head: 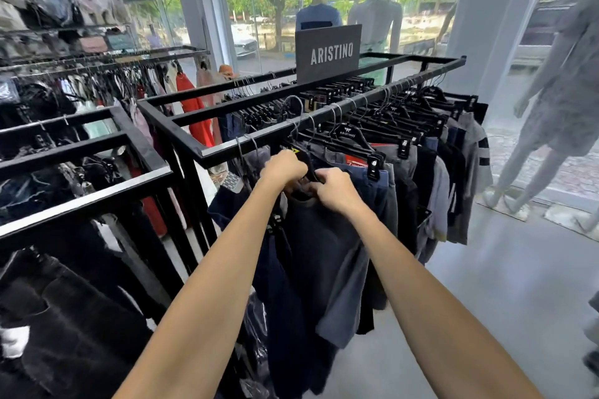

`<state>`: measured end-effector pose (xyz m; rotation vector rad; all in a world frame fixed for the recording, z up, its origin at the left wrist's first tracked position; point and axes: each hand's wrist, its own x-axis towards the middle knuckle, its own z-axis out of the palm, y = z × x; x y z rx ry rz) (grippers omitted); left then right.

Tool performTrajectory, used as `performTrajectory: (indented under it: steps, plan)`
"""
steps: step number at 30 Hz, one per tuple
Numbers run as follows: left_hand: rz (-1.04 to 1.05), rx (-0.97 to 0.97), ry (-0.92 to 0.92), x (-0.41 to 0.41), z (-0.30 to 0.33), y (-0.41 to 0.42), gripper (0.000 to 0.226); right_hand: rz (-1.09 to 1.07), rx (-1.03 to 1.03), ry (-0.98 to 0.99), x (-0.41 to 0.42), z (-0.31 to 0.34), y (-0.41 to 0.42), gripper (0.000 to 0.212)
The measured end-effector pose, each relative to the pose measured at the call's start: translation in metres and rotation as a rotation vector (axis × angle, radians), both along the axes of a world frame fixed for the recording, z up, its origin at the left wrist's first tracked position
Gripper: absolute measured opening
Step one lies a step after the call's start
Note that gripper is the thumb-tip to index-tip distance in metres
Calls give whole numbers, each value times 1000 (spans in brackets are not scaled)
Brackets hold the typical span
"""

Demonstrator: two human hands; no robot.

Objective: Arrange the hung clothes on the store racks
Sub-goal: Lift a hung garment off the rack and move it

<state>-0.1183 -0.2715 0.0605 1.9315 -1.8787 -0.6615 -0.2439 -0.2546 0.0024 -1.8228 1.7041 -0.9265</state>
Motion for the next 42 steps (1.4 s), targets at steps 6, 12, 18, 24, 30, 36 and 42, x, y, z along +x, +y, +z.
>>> performTrajectory:
  steps: [6,12,18,24,30,36,42]
  plan:
    - [-48,77,444,-70,-12,0,19,180,68,-171,-101,13,27,20]
    - [-231,53,509,-179,-13,16,22,-90,79,-117,-210,19,60,42]
    - [-406,96,512,-290,-14,53,35,-367,65,-95,-304,24,113,36]
    - [-512,100,495,-370,-13,95,37,-490,82,-122,-374,31,167,27]
    - [-574,187,418,-398,-25,101,78,-439,165,-296,-383,31,186,33]
    - [-537,87,357,-371,-20,84,58,-384,137,-391,-351,36,176,21]
    - [-560,34,383,-325,-3,67,45,-623,-245,-239,-325,51,154,34]
